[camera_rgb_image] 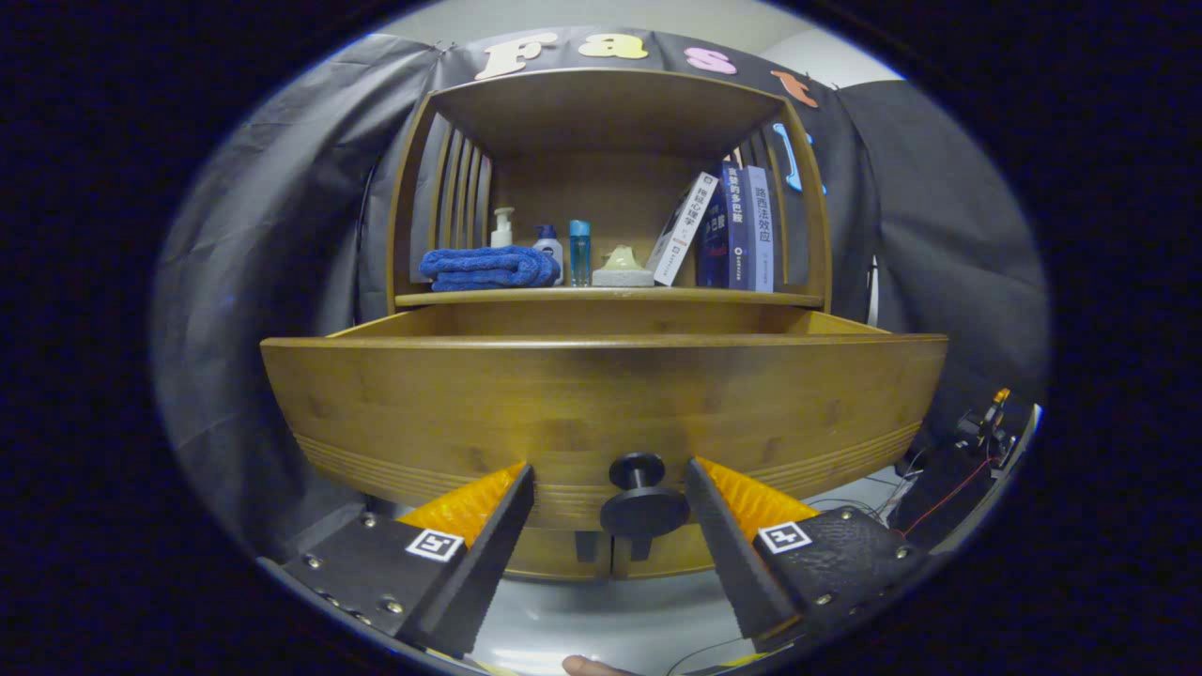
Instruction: Pull open the drawer, take out the items inside it, and place them on the countertop above the cabinet.
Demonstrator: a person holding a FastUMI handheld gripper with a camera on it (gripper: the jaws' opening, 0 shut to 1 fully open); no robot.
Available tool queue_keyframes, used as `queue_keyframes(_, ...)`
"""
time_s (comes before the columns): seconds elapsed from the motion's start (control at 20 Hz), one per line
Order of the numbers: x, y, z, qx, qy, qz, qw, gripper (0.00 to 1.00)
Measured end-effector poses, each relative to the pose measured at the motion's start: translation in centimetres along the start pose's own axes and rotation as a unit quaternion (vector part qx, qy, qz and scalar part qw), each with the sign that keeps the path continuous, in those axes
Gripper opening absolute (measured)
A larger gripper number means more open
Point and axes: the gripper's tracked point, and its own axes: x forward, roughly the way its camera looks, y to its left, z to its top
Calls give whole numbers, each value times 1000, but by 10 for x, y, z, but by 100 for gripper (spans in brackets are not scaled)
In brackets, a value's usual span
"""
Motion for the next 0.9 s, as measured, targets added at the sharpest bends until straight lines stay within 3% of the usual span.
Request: queue_keyframes(0.9,57,10,19,2,8,-8,1000,98)
